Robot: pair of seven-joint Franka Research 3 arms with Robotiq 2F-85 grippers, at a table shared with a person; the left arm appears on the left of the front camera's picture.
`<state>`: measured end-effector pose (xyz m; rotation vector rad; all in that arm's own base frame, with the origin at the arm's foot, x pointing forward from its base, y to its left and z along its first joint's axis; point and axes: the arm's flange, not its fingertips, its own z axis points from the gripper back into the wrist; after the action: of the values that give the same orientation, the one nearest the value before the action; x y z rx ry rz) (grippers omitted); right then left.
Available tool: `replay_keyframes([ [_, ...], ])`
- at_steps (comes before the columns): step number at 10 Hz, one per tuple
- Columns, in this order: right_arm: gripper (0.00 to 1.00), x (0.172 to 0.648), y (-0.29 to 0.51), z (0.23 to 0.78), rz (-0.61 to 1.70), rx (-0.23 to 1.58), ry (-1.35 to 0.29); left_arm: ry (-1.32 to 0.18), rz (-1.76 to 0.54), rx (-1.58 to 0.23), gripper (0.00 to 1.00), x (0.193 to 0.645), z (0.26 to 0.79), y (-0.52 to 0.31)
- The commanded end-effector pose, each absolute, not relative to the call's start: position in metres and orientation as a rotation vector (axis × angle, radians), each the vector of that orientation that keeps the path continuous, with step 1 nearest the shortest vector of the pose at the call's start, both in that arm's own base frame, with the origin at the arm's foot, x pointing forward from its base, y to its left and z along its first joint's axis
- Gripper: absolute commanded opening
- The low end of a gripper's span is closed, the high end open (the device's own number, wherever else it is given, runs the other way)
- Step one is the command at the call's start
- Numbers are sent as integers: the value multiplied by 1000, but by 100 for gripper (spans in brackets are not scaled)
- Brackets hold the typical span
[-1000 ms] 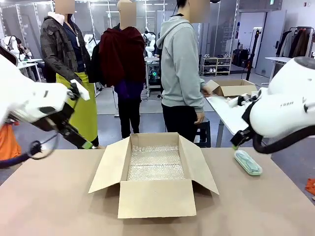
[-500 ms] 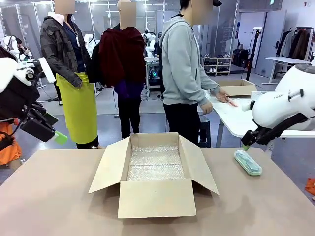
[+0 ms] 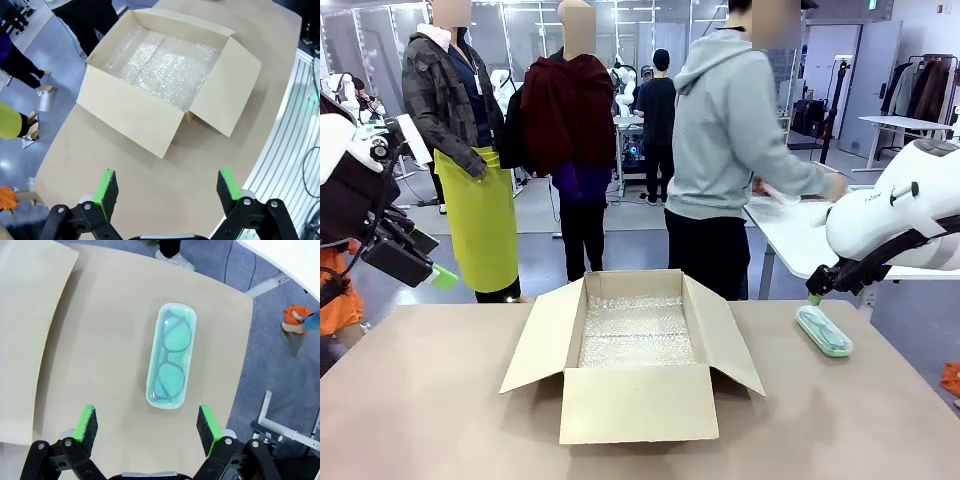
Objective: Pack the glasses set securely to prepare it for shipping.
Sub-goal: Place the Glasses case inside the Package Box.
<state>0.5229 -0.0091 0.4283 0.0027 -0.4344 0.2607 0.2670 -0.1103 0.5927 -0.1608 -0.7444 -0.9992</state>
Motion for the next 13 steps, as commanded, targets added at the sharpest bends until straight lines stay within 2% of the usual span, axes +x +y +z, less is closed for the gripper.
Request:
replay_keyframes([
  [1,100,523,-9,430,260,3,-441,-746,-1007,-153,100,267,593,-109],
  [2,100,557,-19,417,286,9,-397,-746,-1007,-153,100,267,593,-109],
  [4,100,586,-22,395,269,-3,-351,-746,-1007,-153,100,267,593,-109],
  [13,100,651,-31,336,143,21,-173,-746,-1007,-153,100,267,593,-109],
])
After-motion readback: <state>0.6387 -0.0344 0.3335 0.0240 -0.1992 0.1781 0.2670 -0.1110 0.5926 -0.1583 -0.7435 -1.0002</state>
